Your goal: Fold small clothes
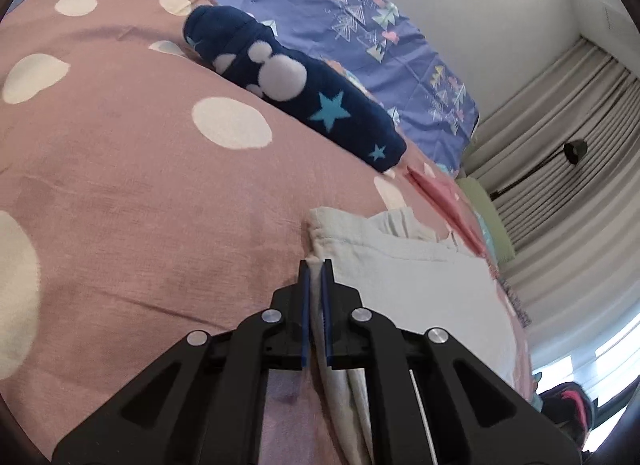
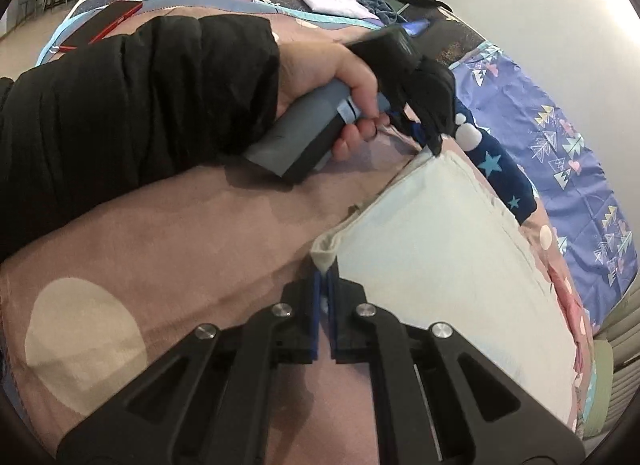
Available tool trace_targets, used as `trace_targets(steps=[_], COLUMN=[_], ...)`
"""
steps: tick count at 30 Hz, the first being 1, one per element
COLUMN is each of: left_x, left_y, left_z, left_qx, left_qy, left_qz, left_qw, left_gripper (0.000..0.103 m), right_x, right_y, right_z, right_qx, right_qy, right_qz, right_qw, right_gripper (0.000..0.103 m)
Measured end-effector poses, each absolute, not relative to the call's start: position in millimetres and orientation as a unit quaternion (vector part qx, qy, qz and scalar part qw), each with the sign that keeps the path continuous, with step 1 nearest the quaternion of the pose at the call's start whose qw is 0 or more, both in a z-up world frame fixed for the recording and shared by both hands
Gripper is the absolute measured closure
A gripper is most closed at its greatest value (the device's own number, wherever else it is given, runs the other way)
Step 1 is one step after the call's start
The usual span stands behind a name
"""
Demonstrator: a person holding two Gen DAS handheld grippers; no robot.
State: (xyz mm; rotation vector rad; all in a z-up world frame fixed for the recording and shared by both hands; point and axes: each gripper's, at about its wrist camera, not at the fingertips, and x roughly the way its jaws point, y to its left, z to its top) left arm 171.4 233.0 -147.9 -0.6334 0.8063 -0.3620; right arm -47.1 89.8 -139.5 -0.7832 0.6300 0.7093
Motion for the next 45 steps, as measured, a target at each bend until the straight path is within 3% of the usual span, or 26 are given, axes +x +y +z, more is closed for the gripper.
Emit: trace_targets(steps=[3, 5, 11, 17, 23, 32, 34, 35, 36, 37, 40, 41, 42, 44, 45], left_x=[161, 150, 123, 76, 56, 53, 52, 50, 48, 46, 48, 48, 49, 54, 54], left_y=[242, 250, 274, 236, 196, 196, 193, 190, 188, 183, 178, 180, 185, 195, 199], left_z=[-139, -133, -137, -152, -148, -150, -149, -148, -146, -144, -145, -145, -146, -151, -152], left_qx=[-0.289, -0.272, -0.284, -0.256, -0.195, -0.21, -0.209, -0.207, -0.202, -0.189, -0.172, -0.176, -0.189, -0.216, -0.225], left_qy=[0.391, 0.39, 0.393, 0.418, 0.42, 0.416, 0.414, 0.411, 0.408, 0.406, 0.415, 0.414, 0.414, 0.418, 0.419], left_qz=[-0.2, -0.203, -0.186, -0.223, -0.245, -0.279, -0.293, -0.307, -0.316, -0.319, -0.302, -0.302, -0.301, -0.291, -0.287], left_qw=[0.85, 0.856, 0.855, 0.842, 0.852, 0.84, 0.836, 0.833, 0.832, 0.835, 0.841, 0.84, 0.838, 0.833, 0.831], left_gripper=[0.098, 0.097, 0.093, 0.093, 0.08, 0.074, 0.068, 0.058, 0.05, 0.048, 0.048, 0.049, 0.052, 0.063, 0.072], right_x=[-47, -50, -23, 90, 160, 171, 174, 176, 177, 179, 182, 184, 185, 188, 189], right_y=[82, 75, 63, 66, 116, 142, 146, 148, 150, 151, 154, 154, 154, 155, 155], right_z=[-138, -131, -90, -53, -74, -102, -106, -108, -111, -114, -122, -125, -125, -126, -126], right_qx=[-0.331, -0.314, -0.288, -0.229, -0.207, -0.223, -0.232, -0.237, -0.239, -0.239, -0.247, -0.248, -0.249, -0.257, -0.259], right_qy=[0.319, 0.317, 0.286, 0.336, 0.424, 0.457, 0.46, 0.462, 0.465, 0.467, 0.473, 0.473, 0.472, 0.466, 0.465], right_qz=[0.343, 0.355, 0.326, 0.272, 0.285, 0.293, 0.287, 0.283, 0.281, 0.28, 0.268, 0.265, 0.262, 0.249, 0.242], right_qw=[0.82, 0.822, 0.854, 0.872, 0.834, 0.809, 0.808, 0.806, 0.805, 0.804, 0.802, 0.803, 0.804, 0.809, 0.811], right_gripper=[0.097, 0.081, 0.081, 0.081, 0.075, 0.062, 0.06, 0.06, 0.06, 0.06, 0.062, 0.067, 0.071, 0.093, 0.094])
